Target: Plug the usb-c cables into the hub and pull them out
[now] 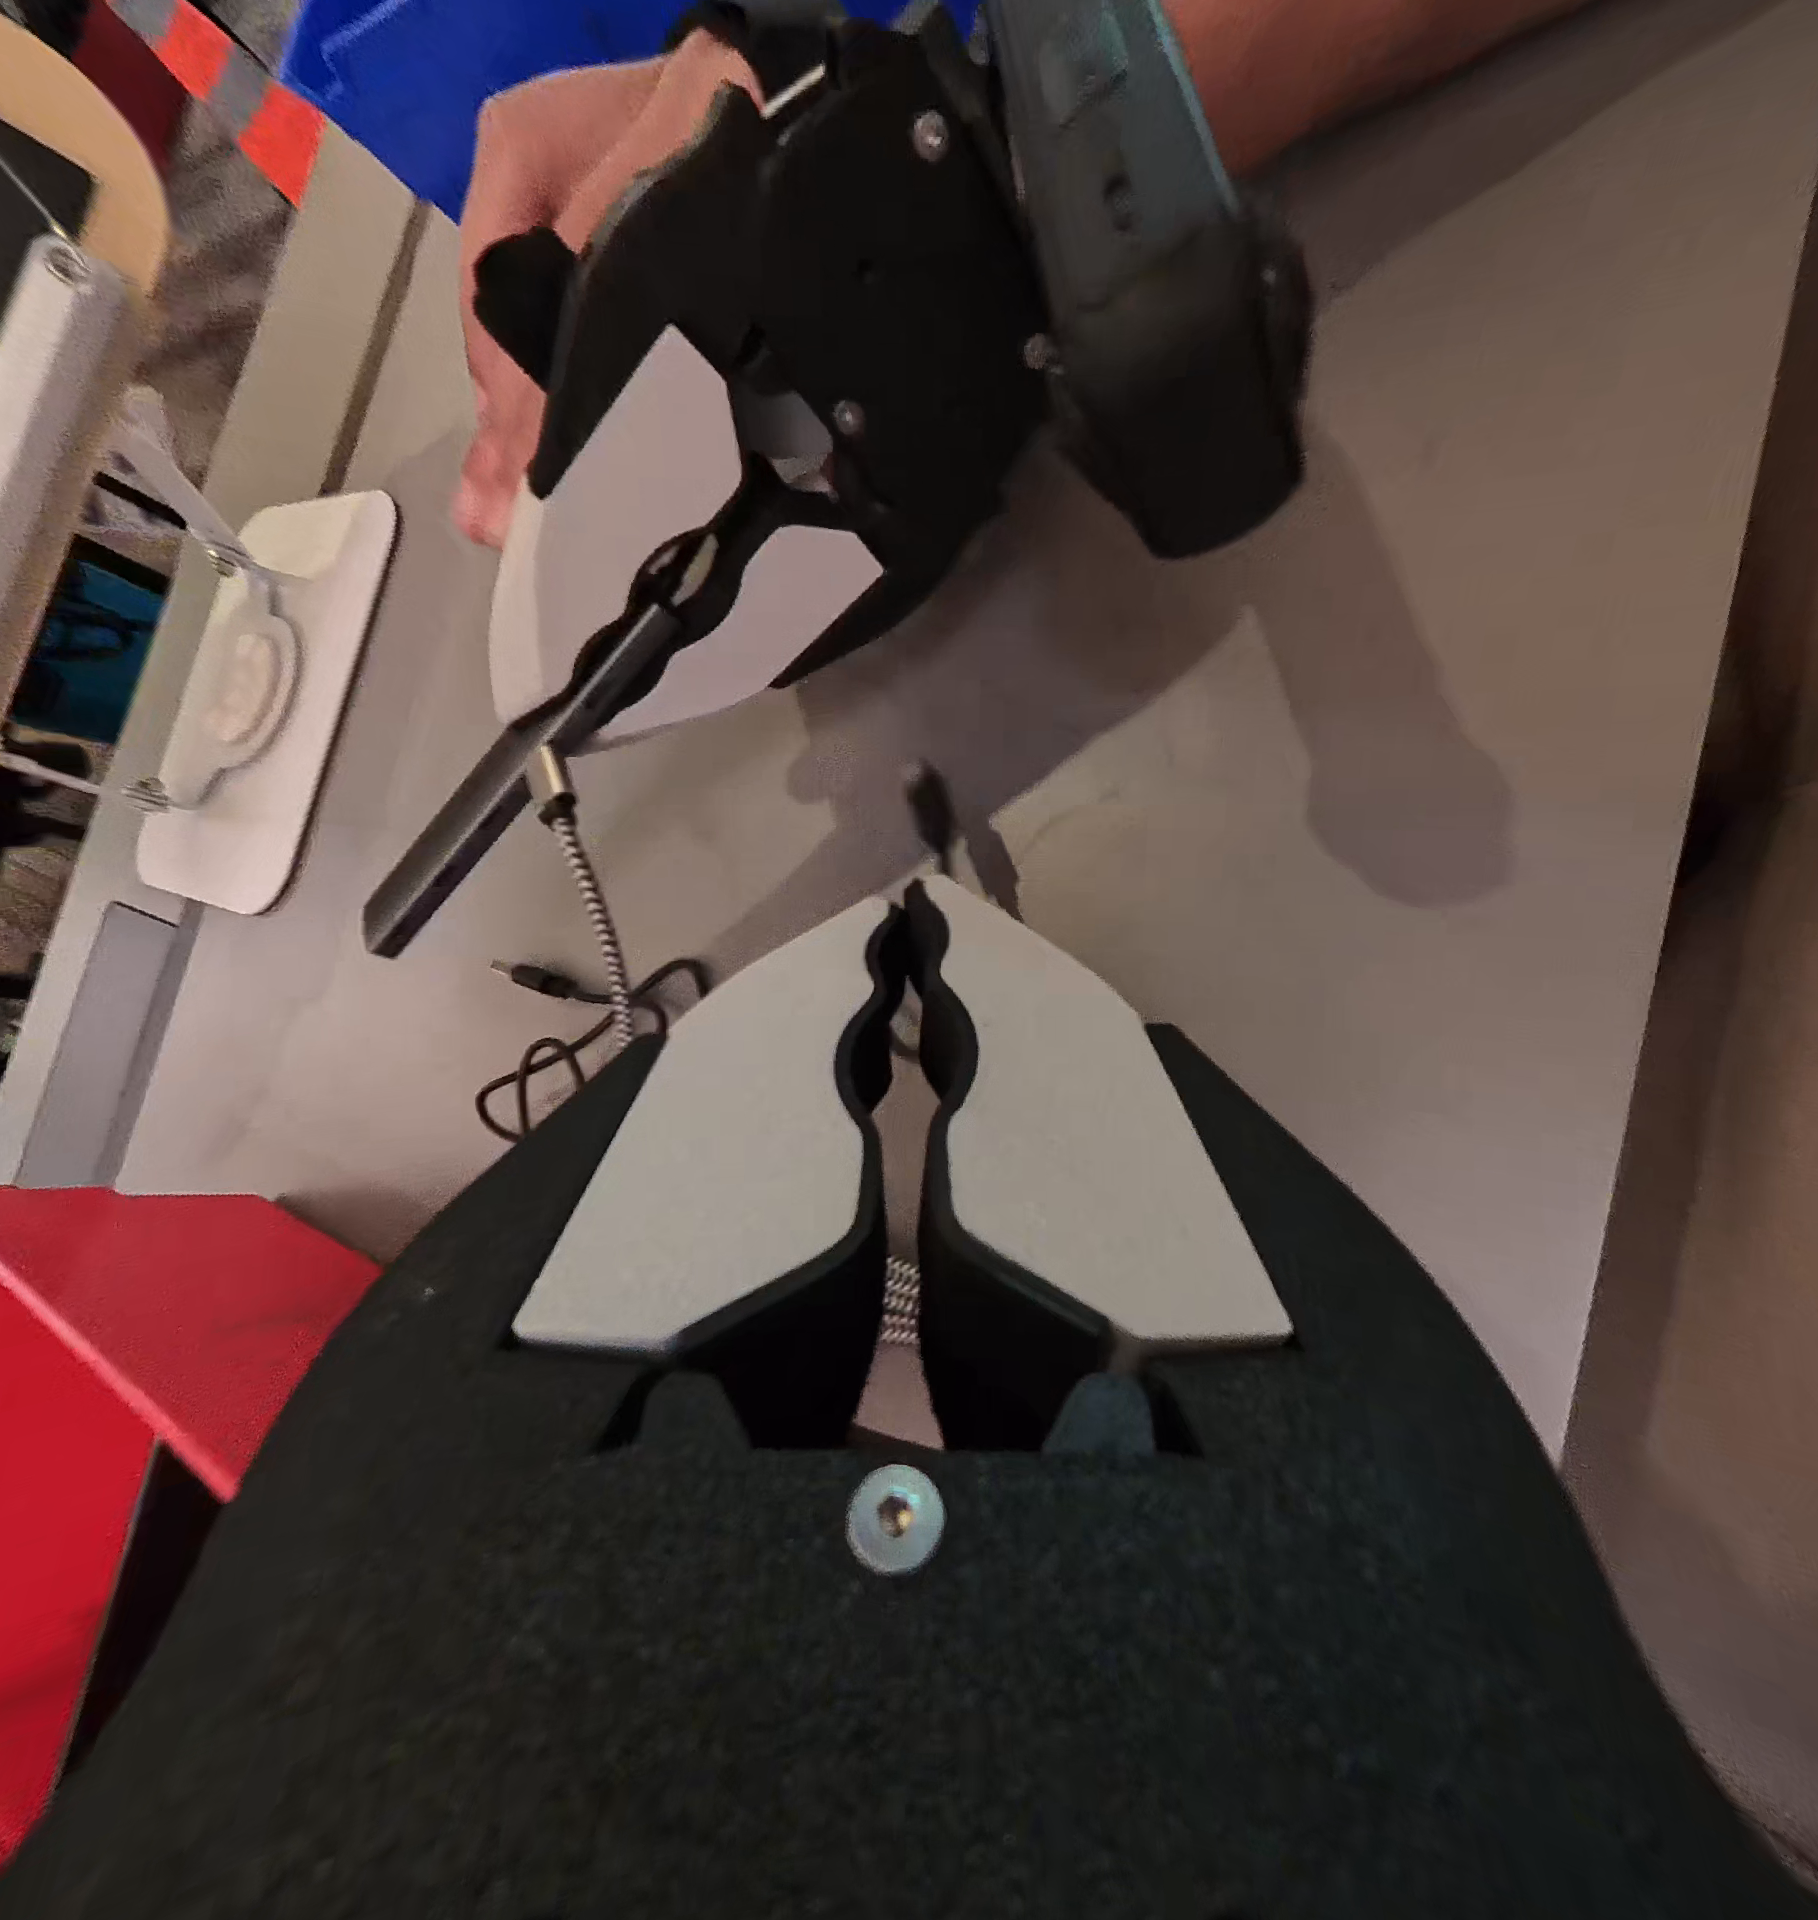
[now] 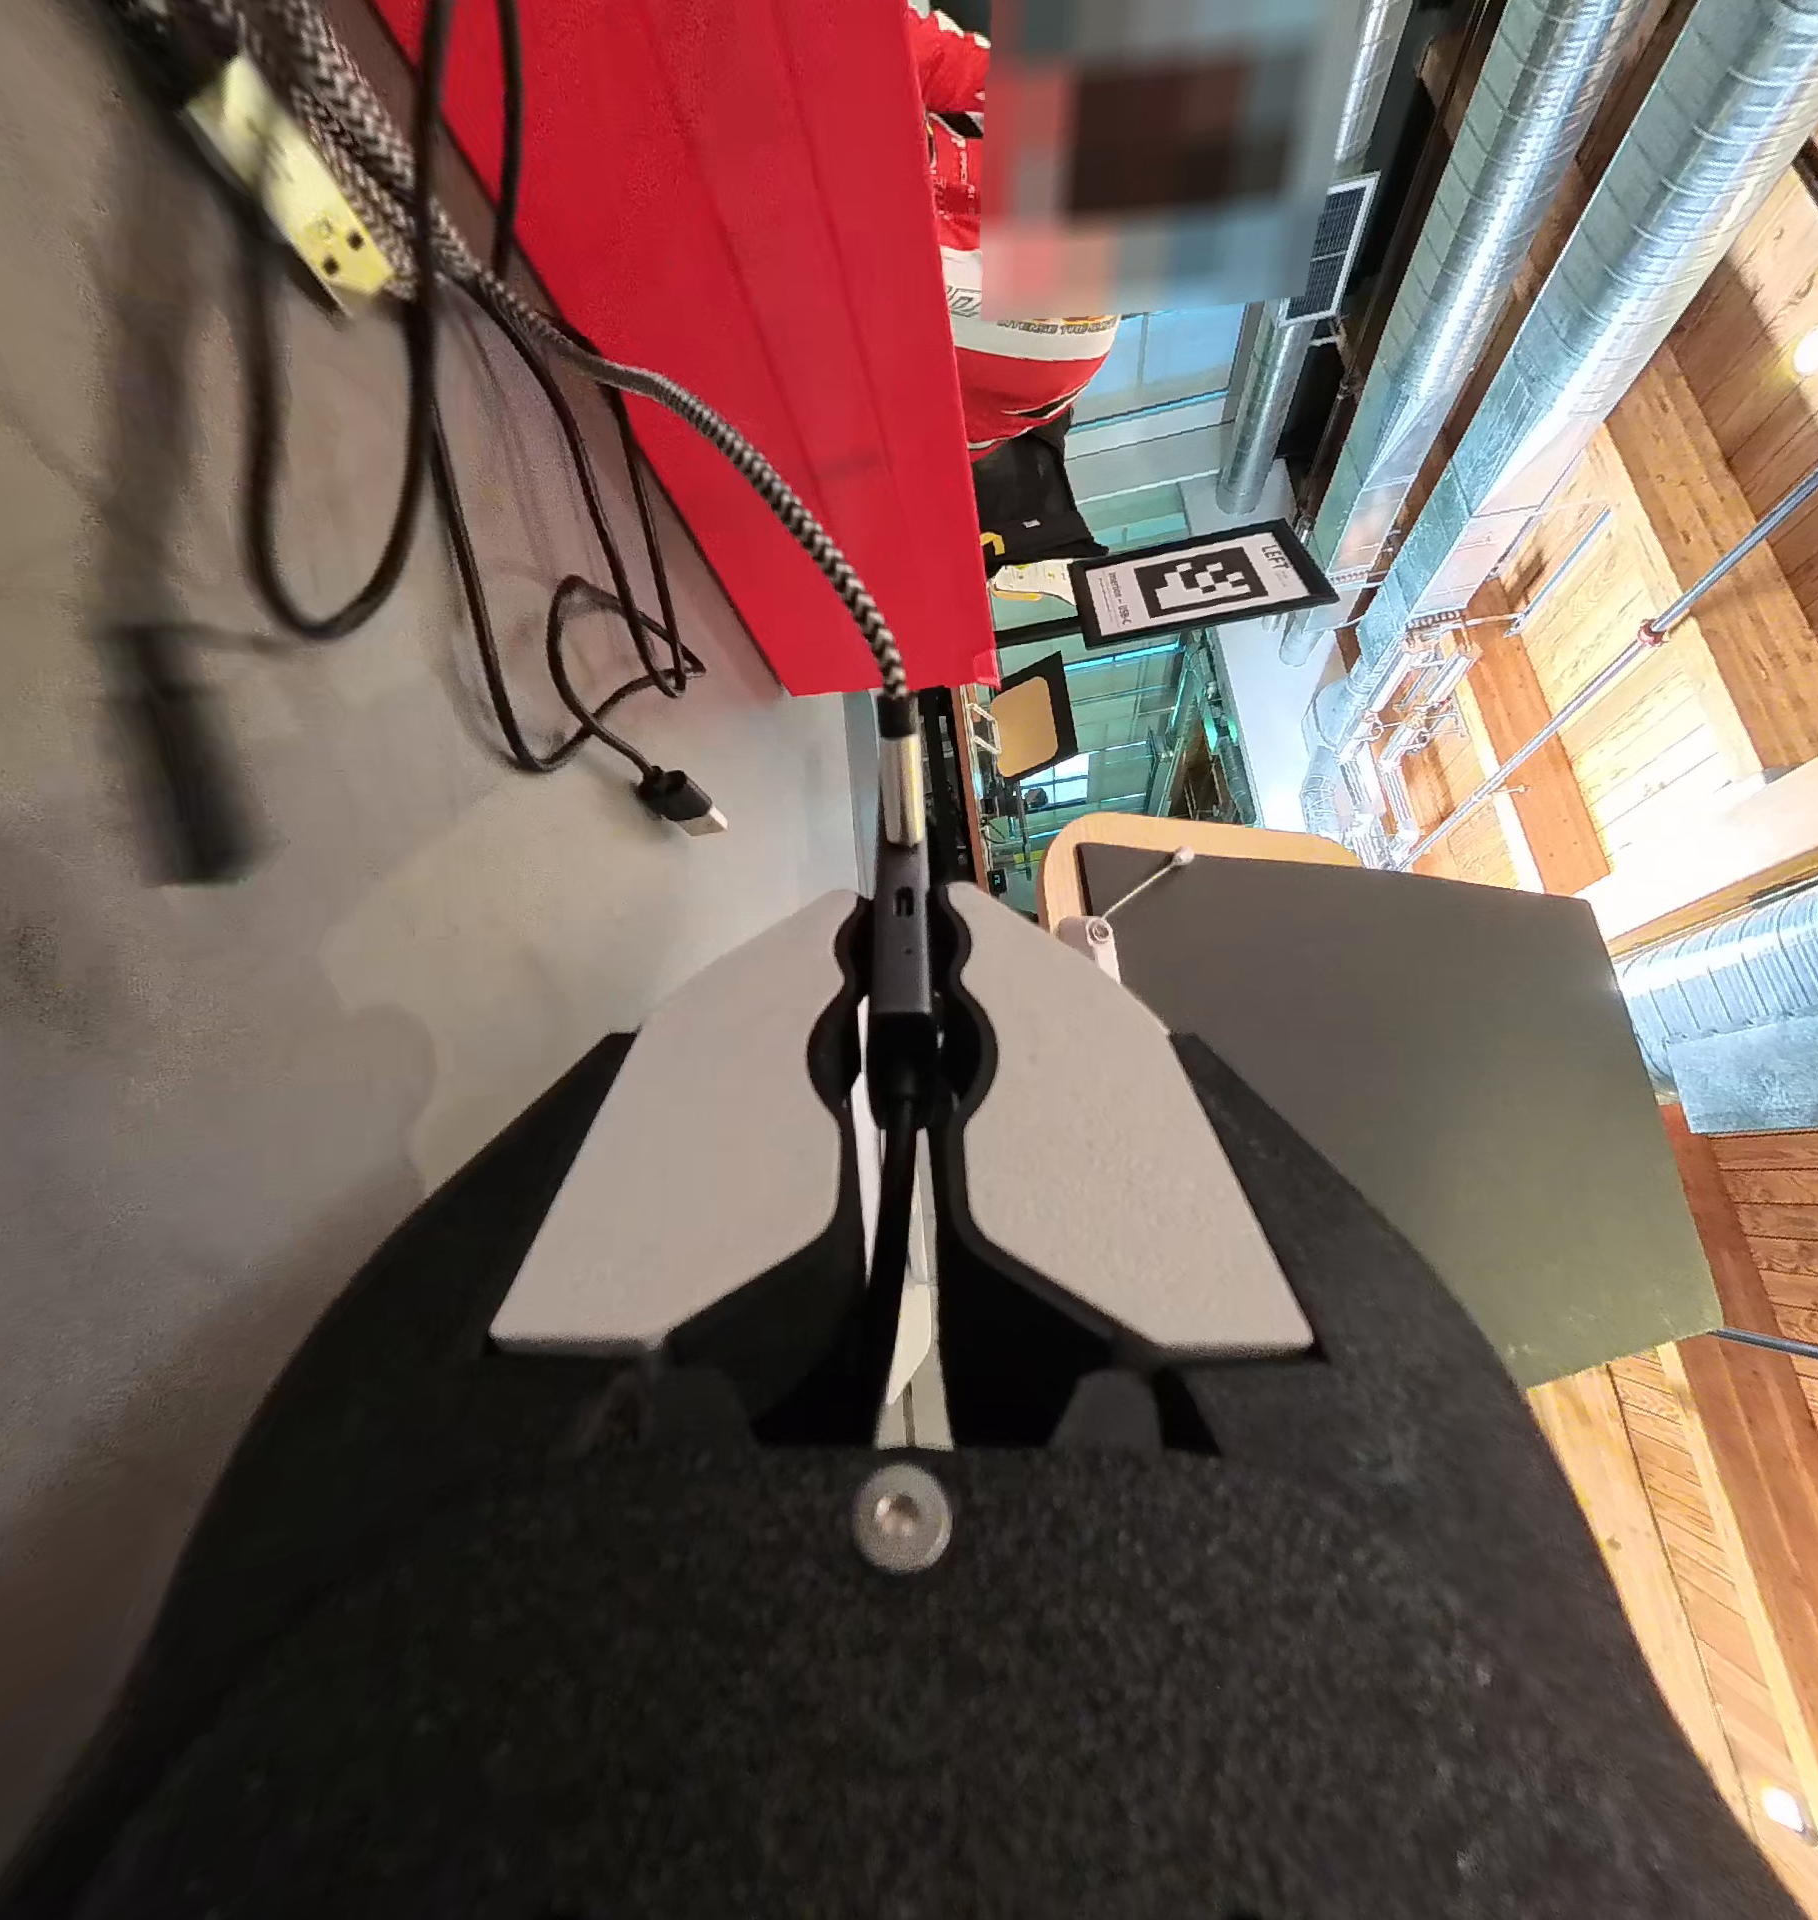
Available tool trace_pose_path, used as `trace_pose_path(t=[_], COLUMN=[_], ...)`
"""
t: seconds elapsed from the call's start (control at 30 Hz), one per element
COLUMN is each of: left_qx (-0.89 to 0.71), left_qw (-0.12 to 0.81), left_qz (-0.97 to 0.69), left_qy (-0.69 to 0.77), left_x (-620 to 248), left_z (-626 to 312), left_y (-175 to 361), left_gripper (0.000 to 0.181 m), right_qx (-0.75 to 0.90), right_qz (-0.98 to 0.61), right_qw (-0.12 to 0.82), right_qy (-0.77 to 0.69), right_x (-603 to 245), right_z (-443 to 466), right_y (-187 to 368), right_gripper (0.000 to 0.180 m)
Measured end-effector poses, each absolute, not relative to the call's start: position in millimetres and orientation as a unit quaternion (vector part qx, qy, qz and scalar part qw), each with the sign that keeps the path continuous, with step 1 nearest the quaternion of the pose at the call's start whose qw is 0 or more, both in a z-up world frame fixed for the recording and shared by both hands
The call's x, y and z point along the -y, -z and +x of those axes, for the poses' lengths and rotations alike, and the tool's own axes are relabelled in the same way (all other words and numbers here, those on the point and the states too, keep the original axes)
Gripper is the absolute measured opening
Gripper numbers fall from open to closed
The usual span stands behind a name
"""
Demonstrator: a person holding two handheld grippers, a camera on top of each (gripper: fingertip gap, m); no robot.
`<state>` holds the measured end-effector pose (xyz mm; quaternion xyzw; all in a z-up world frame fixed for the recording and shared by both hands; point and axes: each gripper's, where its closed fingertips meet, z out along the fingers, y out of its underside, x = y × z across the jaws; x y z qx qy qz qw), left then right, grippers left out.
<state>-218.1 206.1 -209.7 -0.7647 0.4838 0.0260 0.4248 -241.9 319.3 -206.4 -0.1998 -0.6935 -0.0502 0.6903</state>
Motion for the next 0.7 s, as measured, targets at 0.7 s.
trace_pose_path(t=[0.7], left_qx=[-0.331], left_qw=[0.401], left_qz=[-0.852], left_qy=[0.062], left_x=[-235.3], left_z=[-198.7], left_y=[258.3], left_gripper=[0.024], right_qx=[0.699], right_qz=[-0.202], right_qw=[0.685], right_qy=[0.051], right_x=[-320.5], right_z=[-241.9], right_y=[209.3], right_gripper=[0.009])
